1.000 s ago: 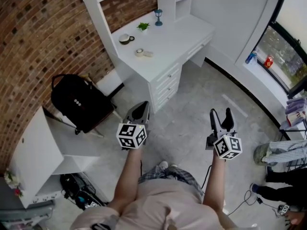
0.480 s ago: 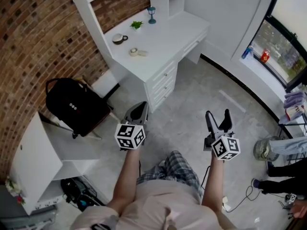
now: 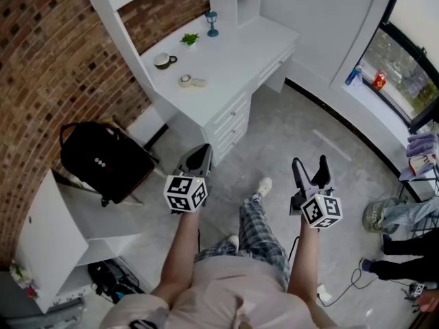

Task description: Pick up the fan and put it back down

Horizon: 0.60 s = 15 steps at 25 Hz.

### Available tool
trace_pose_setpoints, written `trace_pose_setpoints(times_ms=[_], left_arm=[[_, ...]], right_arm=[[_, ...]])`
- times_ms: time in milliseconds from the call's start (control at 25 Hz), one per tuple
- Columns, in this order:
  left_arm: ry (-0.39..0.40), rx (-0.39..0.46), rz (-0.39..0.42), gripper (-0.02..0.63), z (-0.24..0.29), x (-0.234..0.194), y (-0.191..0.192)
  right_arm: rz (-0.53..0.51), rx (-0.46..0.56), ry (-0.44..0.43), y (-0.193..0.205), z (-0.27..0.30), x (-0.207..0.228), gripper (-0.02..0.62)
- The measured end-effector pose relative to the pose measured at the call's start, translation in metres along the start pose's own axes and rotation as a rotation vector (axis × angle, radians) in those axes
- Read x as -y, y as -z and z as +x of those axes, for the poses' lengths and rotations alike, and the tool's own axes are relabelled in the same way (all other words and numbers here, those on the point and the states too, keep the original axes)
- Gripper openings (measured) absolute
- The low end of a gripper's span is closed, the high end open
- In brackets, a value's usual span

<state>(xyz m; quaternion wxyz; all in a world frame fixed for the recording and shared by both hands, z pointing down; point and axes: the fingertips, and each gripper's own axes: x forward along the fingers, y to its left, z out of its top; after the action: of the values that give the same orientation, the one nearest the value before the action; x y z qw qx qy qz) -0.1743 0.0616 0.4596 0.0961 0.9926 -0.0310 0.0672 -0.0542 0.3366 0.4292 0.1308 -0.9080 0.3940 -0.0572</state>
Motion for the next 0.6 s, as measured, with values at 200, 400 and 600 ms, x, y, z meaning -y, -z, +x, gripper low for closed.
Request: trace_pose_setpoints(times_ms=[200, 400, 600], left_arm=[[-0.016, 0.010, 0.005, 0.028, 0.049, -0.014, -0.010], [-0.056, 0.025, 0.001, 0.028, 0.127, -0.037, -0.021], [-0.129, 0.078, 0.005, 0.028, 0.244, -0.084, -0.043]], right_arm=[[0.005, 0.017, -0.006, -0.010, 0.050, 0.028, 0.451], [0.016, 0.014, -0.027, -0.015, 0.132, 0.079, 0.451], [0.002, 0.015, -0.119, -0.019, 0.271, 0.125, 0.451]])
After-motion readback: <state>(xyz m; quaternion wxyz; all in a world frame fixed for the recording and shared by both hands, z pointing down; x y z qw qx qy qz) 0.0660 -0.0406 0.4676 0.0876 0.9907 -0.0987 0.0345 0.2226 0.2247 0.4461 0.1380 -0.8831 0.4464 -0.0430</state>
